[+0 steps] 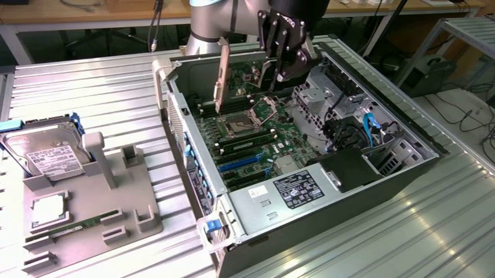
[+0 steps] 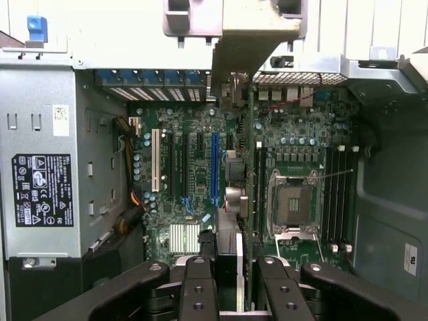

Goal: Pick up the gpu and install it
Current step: 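Insert the gpu into the slot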

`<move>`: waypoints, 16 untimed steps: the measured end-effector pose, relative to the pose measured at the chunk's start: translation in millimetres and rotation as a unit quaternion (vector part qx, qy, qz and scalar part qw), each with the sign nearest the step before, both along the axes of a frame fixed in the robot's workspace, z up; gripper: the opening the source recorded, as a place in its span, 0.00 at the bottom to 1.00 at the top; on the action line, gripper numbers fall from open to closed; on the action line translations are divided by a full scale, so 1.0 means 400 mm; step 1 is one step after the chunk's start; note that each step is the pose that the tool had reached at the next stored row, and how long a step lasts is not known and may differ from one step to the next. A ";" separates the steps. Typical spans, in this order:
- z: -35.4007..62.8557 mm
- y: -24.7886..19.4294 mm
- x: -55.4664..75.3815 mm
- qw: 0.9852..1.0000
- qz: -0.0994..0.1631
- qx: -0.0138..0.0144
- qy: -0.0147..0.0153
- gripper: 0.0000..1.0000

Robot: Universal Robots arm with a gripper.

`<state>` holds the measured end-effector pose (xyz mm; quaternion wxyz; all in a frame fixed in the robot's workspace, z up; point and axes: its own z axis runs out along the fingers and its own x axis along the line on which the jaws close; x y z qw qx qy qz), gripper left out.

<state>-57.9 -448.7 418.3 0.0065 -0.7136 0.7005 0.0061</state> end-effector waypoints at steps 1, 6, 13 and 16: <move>-0.001 0.000 0.000 1.000 0.001 0.000 0.000 0.28; -0.007 0.000 0.000 1.000 0.004 0.000 0.001 0.28; -0.017 0.000 0.000 1.000 0.009 0.000 0.002 0.28; -0.022 0.000 0.000 1.000 0.011 0.000 0.002 0.28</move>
